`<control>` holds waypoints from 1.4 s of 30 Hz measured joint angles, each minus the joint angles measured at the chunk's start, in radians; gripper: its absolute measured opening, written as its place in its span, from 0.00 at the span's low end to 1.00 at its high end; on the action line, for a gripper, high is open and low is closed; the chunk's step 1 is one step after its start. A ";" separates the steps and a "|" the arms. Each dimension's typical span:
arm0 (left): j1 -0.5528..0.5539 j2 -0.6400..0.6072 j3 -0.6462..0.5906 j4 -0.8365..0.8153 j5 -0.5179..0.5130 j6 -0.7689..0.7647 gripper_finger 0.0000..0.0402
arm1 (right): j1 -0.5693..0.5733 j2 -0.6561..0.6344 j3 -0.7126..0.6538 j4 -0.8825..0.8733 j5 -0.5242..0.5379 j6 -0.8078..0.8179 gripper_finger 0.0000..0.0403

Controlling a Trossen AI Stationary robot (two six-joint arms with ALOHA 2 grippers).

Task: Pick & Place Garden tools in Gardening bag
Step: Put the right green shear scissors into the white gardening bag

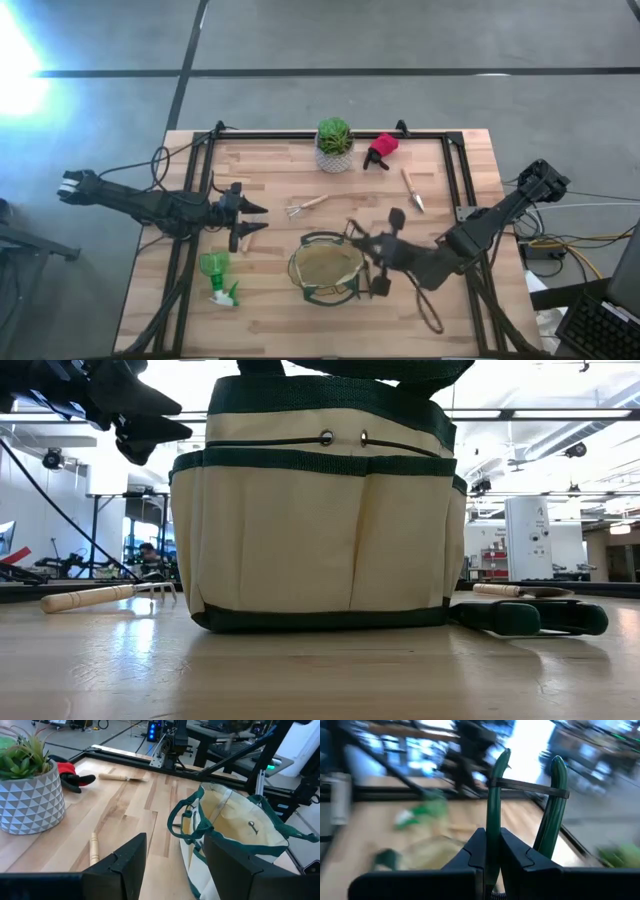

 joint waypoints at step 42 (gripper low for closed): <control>0.000 0.000 0.000 0.005 0.000 -0.006 0.50 | -0.211 0.167 -0.010 0.159 -0.567 -0.001 0.04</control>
